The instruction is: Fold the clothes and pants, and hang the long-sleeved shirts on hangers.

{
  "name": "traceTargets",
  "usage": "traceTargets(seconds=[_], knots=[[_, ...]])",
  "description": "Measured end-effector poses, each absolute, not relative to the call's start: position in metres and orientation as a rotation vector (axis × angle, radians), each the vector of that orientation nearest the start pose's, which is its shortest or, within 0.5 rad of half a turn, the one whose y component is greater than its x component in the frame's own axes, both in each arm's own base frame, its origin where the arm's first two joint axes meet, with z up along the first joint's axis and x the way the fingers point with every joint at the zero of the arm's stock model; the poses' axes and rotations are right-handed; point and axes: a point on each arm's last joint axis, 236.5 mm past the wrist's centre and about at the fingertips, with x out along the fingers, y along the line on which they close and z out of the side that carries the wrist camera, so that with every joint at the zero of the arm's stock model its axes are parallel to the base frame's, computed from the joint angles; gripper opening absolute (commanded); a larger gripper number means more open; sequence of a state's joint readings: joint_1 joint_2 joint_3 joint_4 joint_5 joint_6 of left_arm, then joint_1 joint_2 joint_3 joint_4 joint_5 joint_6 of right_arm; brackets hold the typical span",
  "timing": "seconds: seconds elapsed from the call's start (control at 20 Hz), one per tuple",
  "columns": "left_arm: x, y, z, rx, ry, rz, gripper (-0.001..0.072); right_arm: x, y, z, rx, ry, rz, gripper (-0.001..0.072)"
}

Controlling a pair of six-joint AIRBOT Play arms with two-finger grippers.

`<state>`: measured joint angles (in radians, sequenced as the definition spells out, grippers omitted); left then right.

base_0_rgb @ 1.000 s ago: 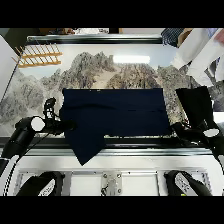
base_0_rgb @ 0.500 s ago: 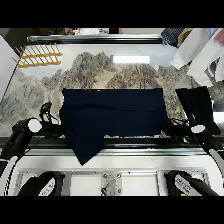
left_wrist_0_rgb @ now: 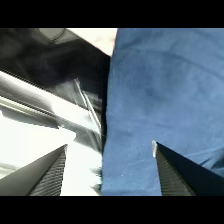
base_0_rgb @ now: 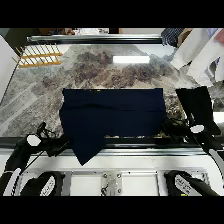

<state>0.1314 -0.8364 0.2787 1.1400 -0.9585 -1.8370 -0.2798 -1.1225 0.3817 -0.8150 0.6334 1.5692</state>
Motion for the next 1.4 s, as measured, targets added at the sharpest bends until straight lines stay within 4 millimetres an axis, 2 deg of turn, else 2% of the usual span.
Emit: traceTargets(seconds=[0.2, 0.35, 0.4, 0.5, 0.6, 0.7, 0.85, 1.05, 1.25, 1.4], knots=[[0.186, -0.095, -0.131, -0.844, 1.513, 0.147, 0.0536, 0.284, 0.019, -0.13, 0.99, 1.188, -0.261, 0.0019], [0.181, -0.112, -0.139, -0.826, 1.563, 0.119, 0.0033, 0.284, 0.02, -0.129, 0.988, 1.194, -0.253, 0.0018], [0.182, -0.113, -0.14, -0.795, 1.573, 0.109, 0.001, 0.286, 0.021, -0.127, 0.987, 1.195, -0.246, 0.0018], [0.19, -0.111, -0.136, -0.73, 1.566, 0.083, 0.0009, 0.286, 0.023, -0.121, 0.96, 1.214, -0.212, 0.0018], [0.204, -0.099, -0.125, -0.603, 1.531, 0.055, 0.0009, 0.288, 0.025, -0.112, 0.918, 1.239, -0.171, 0.0018], [0.215, -0.094, -0.103, -0.533, 1.496, 0.02, 0.0009, 0.284, 0.025, -0.104, 0.849, 1.285, -0.132, 0.0017], [0.224, -0.076, -0.072, -0.413, 1.444, 0.002, 0.0008, 0.269, 0.018, -0.093, 0.716, 1.378, -0.097, 0.0017], [0.224, -0.059, -0.046, -0.349, 1.418, 0.001, 0.0009, 0.255, 0.003, -0.078, 0.573, 1.473, -0.086, 0.0017], [0.237, -0.053, -0.03, -0.324, 1.376, -0.004, 0.0008, 0.264, -0.01, -0.057, 0.505, 1.468, -0.088, 0.0017], [0.259, -0.051, -0.021, -0.303, 1.359, -0.014, 0.0008, 0.282, -0.017, -0.041, 0.48, 1.436, -0.087, 0.0016]])
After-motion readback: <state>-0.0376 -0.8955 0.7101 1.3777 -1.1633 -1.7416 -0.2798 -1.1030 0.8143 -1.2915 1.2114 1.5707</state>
